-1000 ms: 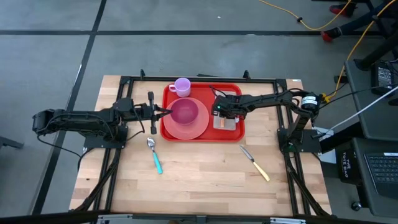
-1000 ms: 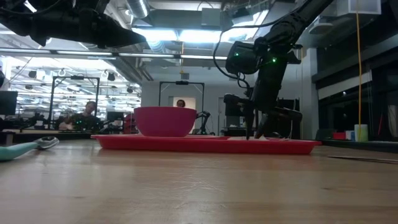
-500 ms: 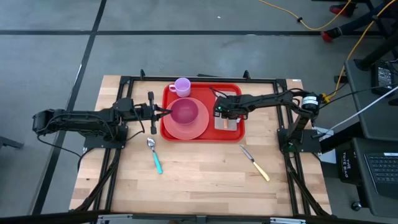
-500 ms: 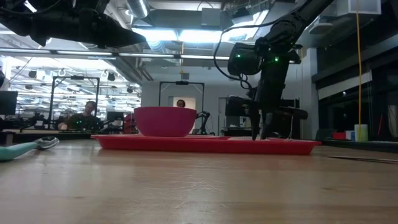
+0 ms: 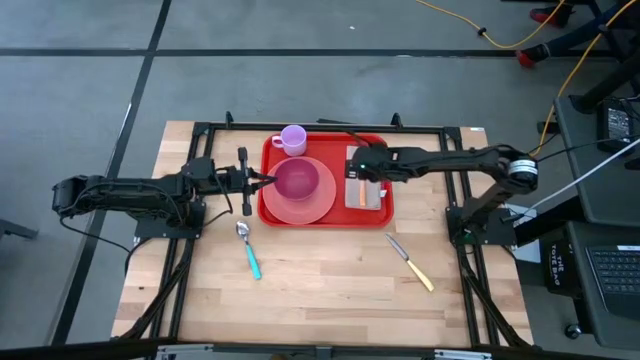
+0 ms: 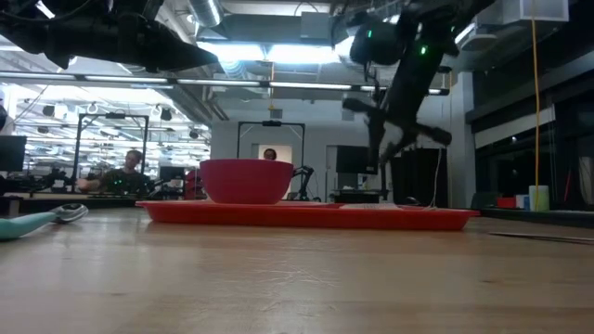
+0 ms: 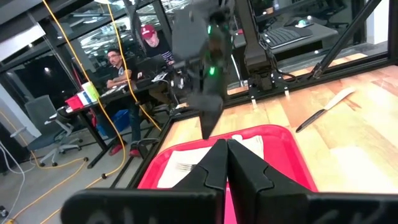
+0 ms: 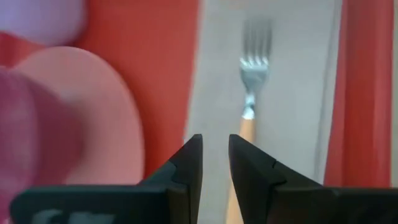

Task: Set up tray
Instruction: Put the blue spoon beside the orange fork on the brown napkin

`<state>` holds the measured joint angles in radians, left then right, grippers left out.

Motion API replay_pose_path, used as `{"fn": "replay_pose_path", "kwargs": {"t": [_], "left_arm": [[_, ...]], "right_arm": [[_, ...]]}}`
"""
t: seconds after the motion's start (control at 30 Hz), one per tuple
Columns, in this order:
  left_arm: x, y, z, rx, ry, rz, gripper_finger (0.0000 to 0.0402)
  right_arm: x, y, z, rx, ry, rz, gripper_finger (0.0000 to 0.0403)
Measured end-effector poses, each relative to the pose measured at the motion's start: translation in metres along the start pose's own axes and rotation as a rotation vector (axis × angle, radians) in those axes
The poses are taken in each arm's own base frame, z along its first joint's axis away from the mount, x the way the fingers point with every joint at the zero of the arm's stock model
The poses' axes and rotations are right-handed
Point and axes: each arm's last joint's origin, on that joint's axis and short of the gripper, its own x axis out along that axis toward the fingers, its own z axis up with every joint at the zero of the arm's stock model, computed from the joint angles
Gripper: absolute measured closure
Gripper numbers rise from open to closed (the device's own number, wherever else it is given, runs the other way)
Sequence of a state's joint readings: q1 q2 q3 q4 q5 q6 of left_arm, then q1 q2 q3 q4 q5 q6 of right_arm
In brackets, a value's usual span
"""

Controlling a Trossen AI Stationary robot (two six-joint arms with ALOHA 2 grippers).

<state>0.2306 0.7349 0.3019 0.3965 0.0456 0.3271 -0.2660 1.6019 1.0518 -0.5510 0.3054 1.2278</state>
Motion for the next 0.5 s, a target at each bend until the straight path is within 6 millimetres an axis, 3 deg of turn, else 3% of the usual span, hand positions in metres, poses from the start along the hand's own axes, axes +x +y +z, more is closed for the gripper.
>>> {"fn": "replay_pose_path", "kwargs": {"t": [0.27, 0.5], "left_arm": [[0.0, 0.0, 0.0, 0.0, 0.0, 0.0, 0.0396], [0.0, -0.001, -0.002, -0.001, 0.014, -0.025, 0.04]], "right_arm": [[-0.044, 0.011, -0.013, -0.218, -0.15, 0.088, 0.0321], [-0.068, 0.019, -0.047, -0.476, -0.236, 0.133, 0.0349]]}}
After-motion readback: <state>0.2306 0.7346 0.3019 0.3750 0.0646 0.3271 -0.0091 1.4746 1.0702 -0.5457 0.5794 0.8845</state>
